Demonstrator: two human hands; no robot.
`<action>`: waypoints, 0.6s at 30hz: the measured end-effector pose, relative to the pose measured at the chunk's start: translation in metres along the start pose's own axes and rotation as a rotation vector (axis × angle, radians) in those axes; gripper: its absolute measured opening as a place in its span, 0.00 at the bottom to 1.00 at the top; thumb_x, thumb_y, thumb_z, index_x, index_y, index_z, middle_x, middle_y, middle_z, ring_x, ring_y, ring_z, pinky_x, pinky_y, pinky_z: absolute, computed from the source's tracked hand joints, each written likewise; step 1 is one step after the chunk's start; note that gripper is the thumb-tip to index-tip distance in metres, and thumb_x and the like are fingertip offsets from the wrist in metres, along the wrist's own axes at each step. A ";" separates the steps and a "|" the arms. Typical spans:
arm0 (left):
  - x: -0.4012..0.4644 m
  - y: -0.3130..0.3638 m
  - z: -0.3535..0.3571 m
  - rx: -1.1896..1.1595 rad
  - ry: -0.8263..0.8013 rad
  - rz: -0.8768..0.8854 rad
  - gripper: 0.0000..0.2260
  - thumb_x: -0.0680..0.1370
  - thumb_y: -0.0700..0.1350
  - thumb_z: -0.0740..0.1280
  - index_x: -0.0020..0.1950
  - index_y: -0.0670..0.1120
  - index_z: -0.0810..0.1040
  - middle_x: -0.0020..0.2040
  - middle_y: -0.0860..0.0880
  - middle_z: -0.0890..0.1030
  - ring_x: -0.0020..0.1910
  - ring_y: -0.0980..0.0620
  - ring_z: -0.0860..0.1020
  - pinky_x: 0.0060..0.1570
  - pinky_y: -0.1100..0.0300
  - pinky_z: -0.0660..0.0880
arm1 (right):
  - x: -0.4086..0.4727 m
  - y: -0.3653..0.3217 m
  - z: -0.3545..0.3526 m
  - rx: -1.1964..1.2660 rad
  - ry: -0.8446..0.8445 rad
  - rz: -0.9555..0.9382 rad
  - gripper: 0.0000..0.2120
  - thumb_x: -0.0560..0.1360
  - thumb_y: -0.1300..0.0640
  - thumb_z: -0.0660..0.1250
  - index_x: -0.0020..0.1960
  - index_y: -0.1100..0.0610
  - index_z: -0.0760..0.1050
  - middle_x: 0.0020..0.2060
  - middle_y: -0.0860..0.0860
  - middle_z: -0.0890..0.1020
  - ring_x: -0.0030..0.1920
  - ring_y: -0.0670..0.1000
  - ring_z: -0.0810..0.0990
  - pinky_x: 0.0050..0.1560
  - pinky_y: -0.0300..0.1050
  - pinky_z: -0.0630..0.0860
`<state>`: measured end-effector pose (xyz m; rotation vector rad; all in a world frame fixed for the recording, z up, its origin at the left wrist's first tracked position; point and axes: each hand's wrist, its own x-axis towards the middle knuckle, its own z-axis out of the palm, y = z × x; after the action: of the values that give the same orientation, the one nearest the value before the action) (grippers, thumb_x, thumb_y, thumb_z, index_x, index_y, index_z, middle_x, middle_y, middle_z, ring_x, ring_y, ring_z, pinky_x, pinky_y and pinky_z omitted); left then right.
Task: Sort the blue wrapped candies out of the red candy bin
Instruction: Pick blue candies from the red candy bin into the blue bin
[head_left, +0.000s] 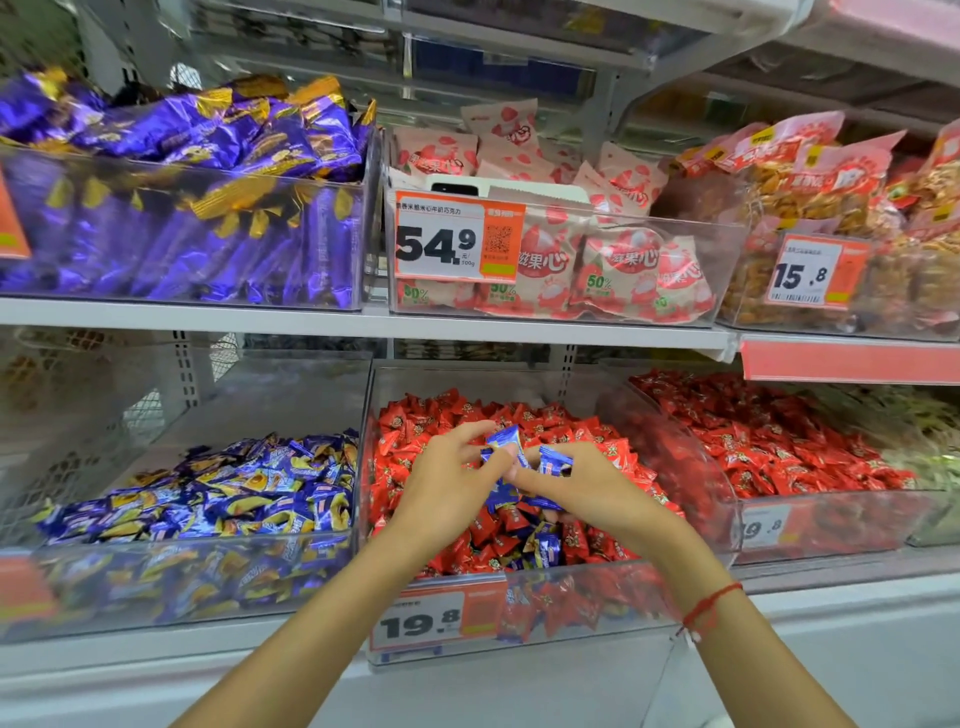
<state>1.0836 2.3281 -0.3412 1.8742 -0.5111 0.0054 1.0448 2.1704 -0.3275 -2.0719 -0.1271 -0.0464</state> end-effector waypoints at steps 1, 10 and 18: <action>-0.001 0.000 -0.002 0.004 0.030 0.008 0.17 0.78 0.51 0.67 0.67 0.50 0.75 0.54 0.52 0.82 0.55 0.55 0.79 0.59 0.54 0.76 | 0.000 -0.001 0.002 -0.014 -0.010 -0.019 0.11 0.76 0.47 0.68 0.45 0.55 0.81 0.33 0.58 0.71 0.31 0.50 0.68 0.33 0.37 0.72; -0.010 0.006 -0.023 -0.194 0.214 0.081 0.04 0.76 0.48 0.70 0.46 0.58 0.80 0.43 0.54 0.84 0.44 0.56 0.81 0.41 0.60 0.79 | 0.002 -0.011 0.018 0.222 0.112 0.018 0.13 0.74 0.47 0.69 0.49 0.56 0.78 0.41 0.61 0.76 0.26 0.46 0.72 0.29 0.36 0.69; 0.003 0.010 -0.109 0.119 0.201 0.099 0.02 0.75 0.52 0.71 0.44 0.60 0.79 0.40 0.57 0.84 0.42 0.59 0.81 0.47 0.57 0.76 | 0.017 -0.021 0.042 0.337 0.221 0.241 0.24 0.80 0.40 0.54 0.37 0.56 0.71 0.24 0.50 0.64 0.21 0.46 0.62 0.22 0.35 0.62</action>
<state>1.1094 2.4222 -0.2921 1.9364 -0.4727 0.2926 1.0589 2.2189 -0.3282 -1.7196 0.2364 -0.0986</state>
